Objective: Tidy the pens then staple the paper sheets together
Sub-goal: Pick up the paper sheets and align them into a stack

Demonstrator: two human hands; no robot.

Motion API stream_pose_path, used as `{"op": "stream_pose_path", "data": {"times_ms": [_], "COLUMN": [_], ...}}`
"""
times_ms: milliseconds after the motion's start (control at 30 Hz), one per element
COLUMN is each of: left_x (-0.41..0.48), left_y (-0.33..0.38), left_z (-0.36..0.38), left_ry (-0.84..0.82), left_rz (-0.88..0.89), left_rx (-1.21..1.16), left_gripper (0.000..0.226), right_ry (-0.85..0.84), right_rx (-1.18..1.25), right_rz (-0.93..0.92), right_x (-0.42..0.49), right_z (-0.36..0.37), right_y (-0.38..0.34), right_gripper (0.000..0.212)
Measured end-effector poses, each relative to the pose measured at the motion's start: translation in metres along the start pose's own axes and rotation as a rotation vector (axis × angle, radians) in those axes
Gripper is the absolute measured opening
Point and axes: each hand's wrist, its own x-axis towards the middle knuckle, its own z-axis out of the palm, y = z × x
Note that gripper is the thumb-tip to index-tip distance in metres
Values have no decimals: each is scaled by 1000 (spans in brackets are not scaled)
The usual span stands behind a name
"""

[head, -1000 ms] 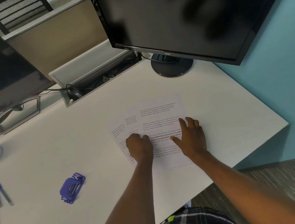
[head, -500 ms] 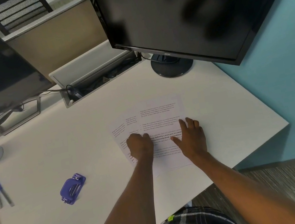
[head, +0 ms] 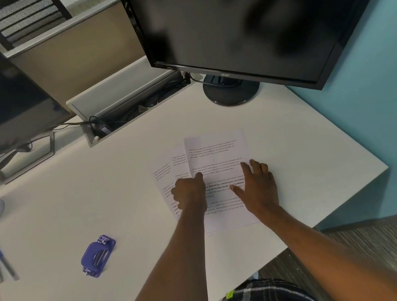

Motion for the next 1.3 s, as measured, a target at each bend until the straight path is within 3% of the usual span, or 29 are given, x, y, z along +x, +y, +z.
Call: {"op": "stream_pose_path", "data": {"times_ms": [200,333,567,833,967,1100,1300], "left_x": [-1,-3,-5,2,6,7,8], "left_y": [-2,-1,-8,-2,1,0,1], "left_z": [1,0,1,1,1,2,-6], "left_ry": [-25,-27,-24,-36,-8,-16,7], "left_rz": [44,50,108,60,19,59,119], "left_rx": [-62,-86,-50,-69,-49,-123,-127], "left_gripper": [29,33,11,19,37,20,28], "right_ry": [0,4,18,14,21,31,49], "right_rx": [5,12,18,16,13,15,-5], "right_rz": [1,1,1,-4,-10,-20,-23], "right_x": [-1,-1,-1,0,2,2,2], "right_z": [1,2,3,6,8,11,14], "right_y": [0,1,1,3,4,6,8], "right_gripper": [74,73,71,73,73,72,71]}}
